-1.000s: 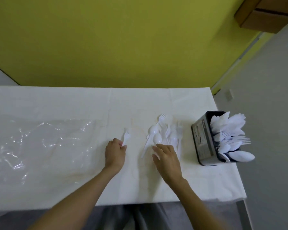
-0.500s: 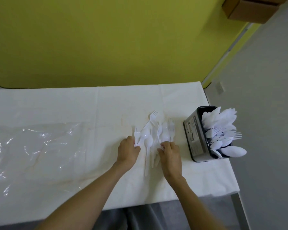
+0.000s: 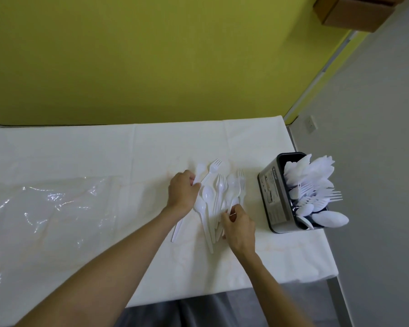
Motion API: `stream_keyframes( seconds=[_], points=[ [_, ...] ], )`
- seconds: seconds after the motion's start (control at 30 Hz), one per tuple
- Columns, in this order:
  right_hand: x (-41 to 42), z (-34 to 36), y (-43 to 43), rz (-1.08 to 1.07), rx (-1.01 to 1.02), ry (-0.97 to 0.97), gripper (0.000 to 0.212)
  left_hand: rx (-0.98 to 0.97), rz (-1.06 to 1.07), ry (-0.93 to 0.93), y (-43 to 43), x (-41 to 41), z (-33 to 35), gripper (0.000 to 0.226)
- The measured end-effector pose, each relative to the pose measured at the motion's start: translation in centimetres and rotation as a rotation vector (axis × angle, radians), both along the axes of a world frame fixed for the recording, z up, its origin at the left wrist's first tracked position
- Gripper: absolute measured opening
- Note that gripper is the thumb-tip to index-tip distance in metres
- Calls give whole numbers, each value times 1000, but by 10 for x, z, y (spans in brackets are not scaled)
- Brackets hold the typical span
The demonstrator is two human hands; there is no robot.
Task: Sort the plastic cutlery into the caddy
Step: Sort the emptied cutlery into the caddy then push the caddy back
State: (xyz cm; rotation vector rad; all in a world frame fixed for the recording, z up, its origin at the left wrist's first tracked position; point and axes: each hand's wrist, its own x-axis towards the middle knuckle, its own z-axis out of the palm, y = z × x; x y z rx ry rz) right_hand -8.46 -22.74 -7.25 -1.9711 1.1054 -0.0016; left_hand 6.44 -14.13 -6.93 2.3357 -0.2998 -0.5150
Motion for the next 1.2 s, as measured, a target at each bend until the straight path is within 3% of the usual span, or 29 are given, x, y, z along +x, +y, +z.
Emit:
stream_keyframes(
  seconds=[0.13, 0.23, 0.33, 0.47, 0.57, 0.67, 0.87, 1.07, 1.2],
  points=[
    [4, -3, -2, 26, -62, 8, 22, 161, -200, 38, -22, 9, -8, 18],
    [16, 1, -5, 46, -96, 16, 15, 225, -197, 64, -21, 10, -10, 42],
    [31, 2, -8, 110, -131, 72, 9, 243, -191, 67, -15, 9, -4, 46],
    [45, 1, -7, 129, -157, 171, 30, 163, -91, 56, 5, 10, -4, 37],
    [53, 4, -6, 118, -161, 210, 21, 103, 7, 89, 20, 10, -3, 15],
    [57, 6, -3, 115, -132, 222, 8, 68, 63, 97, 30, 9, 2, 11],
    [51, 14, -8, 101, -3, 122, 34, 43, 14, 80, 22, 9, 5, 10],
    [13, 25, -38, -94, -76, 38, 14, 190, -168, 24, -7, 5, -3, 14],
    [-4, 20, -50, -93, -68, 111, 6, 245, -167, 36, -11, 4, 1, 41]
  ],
)
